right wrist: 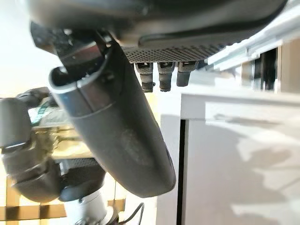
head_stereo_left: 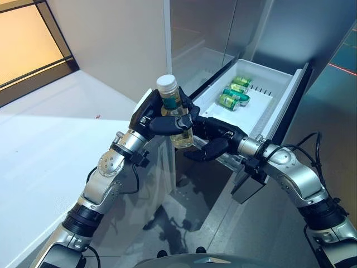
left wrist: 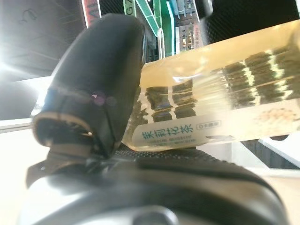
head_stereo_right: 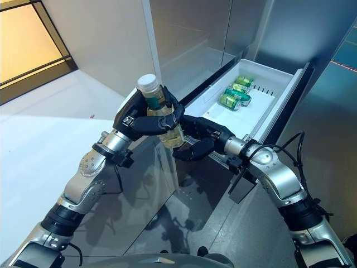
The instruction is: Put drinks into fridge and close the fridge
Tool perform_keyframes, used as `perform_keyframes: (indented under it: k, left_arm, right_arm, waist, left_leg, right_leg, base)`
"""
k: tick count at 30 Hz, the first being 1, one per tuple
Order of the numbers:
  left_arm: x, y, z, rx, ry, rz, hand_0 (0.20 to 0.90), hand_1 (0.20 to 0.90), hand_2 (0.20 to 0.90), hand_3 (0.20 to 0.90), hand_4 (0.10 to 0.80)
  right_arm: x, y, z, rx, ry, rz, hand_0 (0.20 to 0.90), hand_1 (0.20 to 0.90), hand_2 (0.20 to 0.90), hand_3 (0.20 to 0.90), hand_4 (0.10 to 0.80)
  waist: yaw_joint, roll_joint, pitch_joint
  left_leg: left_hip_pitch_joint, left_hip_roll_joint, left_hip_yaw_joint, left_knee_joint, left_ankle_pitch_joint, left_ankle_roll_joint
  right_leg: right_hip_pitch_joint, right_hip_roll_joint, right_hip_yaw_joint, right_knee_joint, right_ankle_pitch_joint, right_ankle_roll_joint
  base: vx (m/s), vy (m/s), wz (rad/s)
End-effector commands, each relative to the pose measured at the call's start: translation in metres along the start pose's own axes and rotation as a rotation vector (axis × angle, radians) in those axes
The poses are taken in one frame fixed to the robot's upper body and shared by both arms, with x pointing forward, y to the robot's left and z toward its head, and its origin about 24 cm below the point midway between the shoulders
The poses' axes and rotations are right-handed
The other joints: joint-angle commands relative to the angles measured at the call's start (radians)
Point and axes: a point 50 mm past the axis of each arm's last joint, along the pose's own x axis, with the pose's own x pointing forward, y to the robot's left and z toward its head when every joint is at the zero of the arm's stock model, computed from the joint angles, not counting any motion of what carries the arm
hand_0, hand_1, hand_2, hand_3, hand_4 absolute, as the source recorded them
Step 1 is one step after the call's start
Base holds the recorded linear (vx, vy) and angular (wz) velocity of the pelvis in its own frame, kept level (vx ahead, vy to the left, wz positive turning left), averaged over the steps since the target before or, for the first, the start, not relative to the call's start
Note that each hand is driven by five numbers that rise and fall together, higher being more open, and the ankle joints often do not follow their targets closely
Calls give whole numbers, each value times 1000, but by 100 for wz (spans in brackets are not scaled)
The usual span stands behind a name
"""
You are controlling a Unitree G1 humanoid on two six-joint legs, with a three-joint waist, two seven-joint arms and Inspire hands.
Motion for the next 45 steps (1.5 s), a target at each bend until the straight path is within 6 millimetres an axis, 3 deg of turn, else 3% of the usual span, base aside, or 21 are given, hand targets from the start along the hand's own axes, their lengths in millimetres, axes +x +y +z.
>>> perform_keyframes:
  k: [1, 9, 15, 26, 34, 35, 36, 38, 40, 45]
  left_arm:
    - [38, -3, 78, 110, -438, -60, 300, 300, 300, 200, 100]
    - [43, -1, 69, 147, -372, -51, 300, 300, 300, 200, 100]
    - [42, -1, 58, 70, -326, -69, 300, 300, 300, 200, 100]
    - [42, -39, 49, -205, -330, -259, 300, 300, 300, 200, 100]
    - [41, -54, 55, -237, -386, -353, 300, 300, 300, 200, 100]
    - [41, -55, 55, -235, -388, -360, 300, 300, 300, 200, 100]
    - [41, -56, 57, -222, -397, -366, 300, 300, 300, 200, 100]
    - [40, -57, 57, -208, -403, -378, 300, 300, 300, 200, 100]
    - [39, -57, 60, -183, -415, -395, 300, 300, 300, 200, 100]
    - [36, -60, 69, -76, -483, -437, 300, 300, 300, 200, 100]
  right_arm:
    - [14, 6, 53, -48, -238, 120, 900, 900, 900, 900, 800]
    - [17, 18, 53, -85, -208, 235, 900, 900, 900, 900, 800]
    - [19, 20, 62, -85, -280, 202, 900, 900, 900, 900, 800]
    - [26, 24, 63, 83, -330, 122, 900, 900, 900, 900, 800]
    - [32, 39, 51, 264, -298, 200, 900, 900, 900, 900, 800]
    - [32, 41, 50, 277, -296, 206, 806, 806, 806, 790, 690]
    - [32, 42, 48, 294, -288, 207, 634, 634, 634, 590, 490]
    - [32, 41, 46, 298, -282, 204, 491, 491, 491, 422, 322]
    - [31, 40, 44, 291, -275, 192, 300, 300, 300, 200, 100]
    - [28, 37, 43, 280, -264, 161, 300, 300, 300, 200, 100]
  waist:
    - [8, -24, -123]
    - [1, -23, -121]
    - [1, -22, -121]
    - [0, -23, -113]
    - [-1, -25, -109]
    - [-1, -26, -109]
    - [-1, -26, -110]
    - [-3, -26, -111]
    - [-3, -26, -110]
    - [-6, -24, -111]
  left_leg:
    - [-15, -16, 20, 1, -65, 18]
    - [-4, -16, 24, 1, -74, 20]
    - [-2, -14, 32, 1, -74, 20]
    - [-2, -13, 24, 1, -75, 26]
    - [2, -13, 27, 1, -75, 27]
    - [1, -13, 28, 1, -75, 27]
    - [2, -14, 29, 1, -76, 26]
    - [2, -14, 30, 1, -75, 27]
    - [2, -14, 32, 1, -75, 27]
    - [2, -16, 29, 1, -74, 28]
  right_leg:
    - [-20, -21, -5, 14, 20, 67]
    - [-12, -17, 2, 12, 13, 67]
    - [-13, -14, 8, 12, 12, 65]
    - [-12, -9, 17, 13, 10, 61]
    - [-7, -9, 10, 9, 11, 60]
    - [-7, -9, 10, 8, 11, 60]
    - [-7, -9, 9, 8, 12, 61]
    - [-8, -9, 10, 8, 12, 61]
    - [-7, -9, 8, 8, 12, 60]
    - [-8, -8, 8, 8, 13, 59]
  base:
    - [0, 0, 0]
    - [5, -2, -2]
    - [9, -4, -11]
    - [6, -4, -2]
    - [10, -2, 0]
    - [0, 0, 0]
    - [0, 0, 0]
    - [0, 0, 0]
    - [0, 0, 0]
    - [0, 0, 0]
